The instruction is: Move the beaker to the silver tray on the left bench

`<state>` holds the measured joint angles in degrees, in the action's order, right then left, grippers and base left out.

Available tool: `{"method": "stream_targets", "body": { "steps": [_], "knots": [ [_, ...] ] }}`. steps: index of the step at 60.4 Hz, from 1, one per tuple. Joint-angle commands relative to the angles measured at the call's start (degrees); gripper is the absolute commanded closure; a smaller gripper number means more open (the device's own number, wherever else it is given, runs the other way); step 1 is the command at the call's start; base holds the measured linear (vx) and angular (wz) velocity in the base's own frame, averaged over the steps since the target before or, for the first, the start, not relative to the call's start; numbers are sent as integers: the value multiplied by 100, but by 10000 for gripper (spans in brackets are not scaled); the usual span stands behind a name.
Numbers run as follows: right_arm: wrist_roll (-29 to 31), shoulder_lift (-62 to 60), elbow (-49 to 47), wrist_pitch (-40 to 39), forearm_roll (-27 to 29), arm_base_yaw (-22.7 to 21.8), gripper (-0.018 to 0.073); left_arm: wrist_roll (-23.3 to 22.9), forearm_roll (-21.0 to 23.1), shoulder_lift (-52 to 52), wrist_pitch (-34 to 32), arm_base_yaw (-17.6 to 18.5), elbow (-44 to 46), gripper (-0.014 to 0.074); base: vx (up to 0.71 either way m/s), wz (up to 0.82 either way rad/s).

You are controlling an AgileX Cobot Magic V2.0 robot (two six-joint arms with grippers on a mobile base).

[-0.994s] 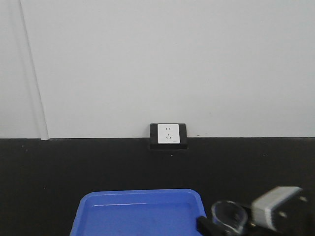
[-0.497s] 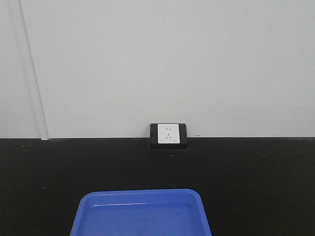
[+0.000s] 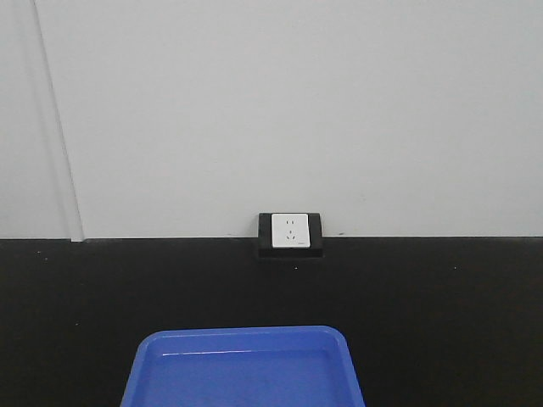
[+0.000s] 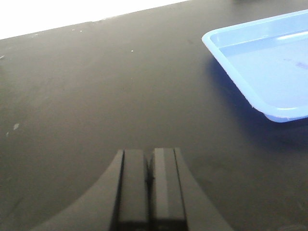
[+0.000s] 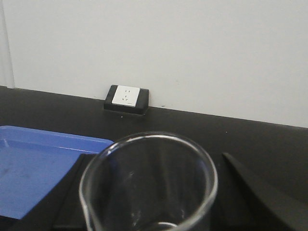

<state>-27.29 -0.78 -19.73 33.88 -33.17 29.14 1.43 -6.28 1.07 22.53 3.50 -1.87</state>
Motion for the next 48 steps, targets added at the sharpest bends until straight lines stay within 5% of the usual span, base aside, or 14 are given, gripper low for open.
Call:
{"method": "stream_targets", "body": {
  "steps": [1,48],
  "knots": [
    [-21,56,-153,-473,-225,-18,570,-11,20,39,-479,20,-114,595,0,0],
    [-21,56,-153,-473,-225,-18,570,-11,20,39,-479,20,-114,595,0,0]
  ]
}}
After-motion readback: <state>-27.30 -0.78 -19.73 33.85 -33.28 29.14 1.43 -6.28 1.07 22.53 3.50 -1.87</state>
